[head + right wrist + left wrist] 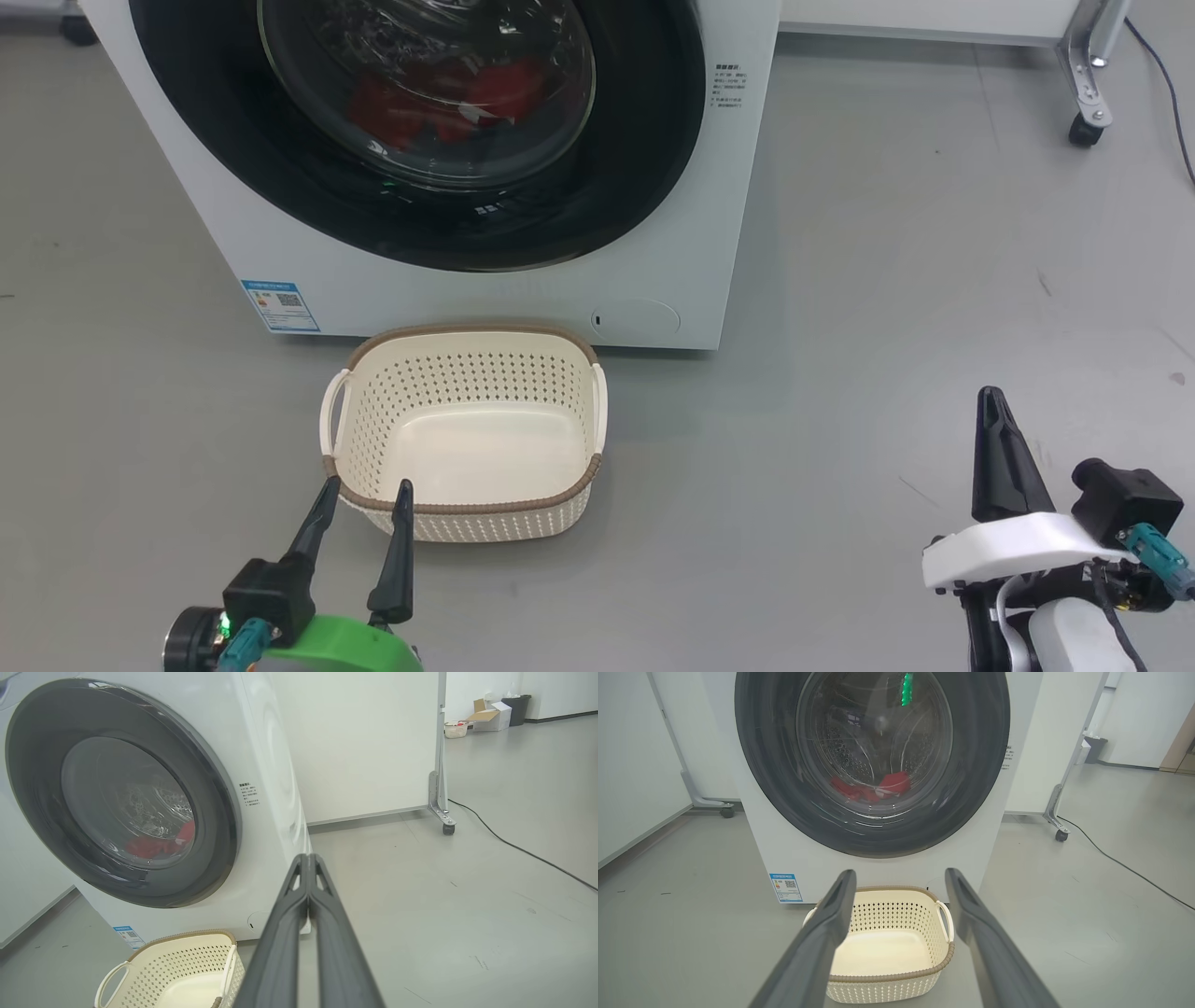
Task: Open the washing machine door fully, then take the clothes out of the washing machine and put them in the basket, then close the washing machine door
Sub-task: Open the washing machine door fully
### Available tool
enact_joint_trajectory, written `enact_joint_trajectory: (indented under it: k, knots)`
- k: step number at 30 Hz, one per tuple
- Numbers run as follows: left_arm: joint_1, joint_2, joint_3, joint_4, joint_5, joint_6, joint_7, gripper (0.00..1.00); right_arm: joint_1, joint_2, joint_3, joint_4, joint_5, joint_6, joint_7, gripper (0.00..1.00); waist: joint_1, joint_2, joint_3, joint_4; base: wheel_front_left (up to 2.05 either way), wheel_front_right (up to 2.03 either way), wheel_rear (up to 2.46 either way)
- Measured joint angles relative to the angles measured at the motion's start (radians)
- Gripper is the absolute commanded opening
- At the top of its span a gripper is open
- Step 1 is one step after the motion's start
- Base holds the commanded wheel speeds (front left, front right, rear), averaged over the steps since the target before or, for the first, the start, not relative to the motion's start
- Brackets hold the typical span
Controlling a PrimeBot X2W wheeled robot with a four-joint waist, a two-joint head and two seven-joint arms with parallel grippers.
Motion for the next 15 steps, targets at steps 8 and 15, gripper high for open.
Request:
enact_joint_trajectory:
  k: [8,15]
  knots:
    - [-0.019,0.0,-0.019,-0.01,0.002,0.0,0.0,1.0,-0.065,0.002,-0.043,0.002,0.08,0.023,0.002,0.0,0.0,0.0001,0.049,0.016,0.0,0.0,0.0]
    - [-0.055,0.0,-0.048,-0.017,0.003,-0.003,0.0,1.0,-0.16,0.023,-0.119,0.003,0.273,0.044,0.034,0.0,0.0,0.0,0.107,0.033,0.0,0.0,0.0]
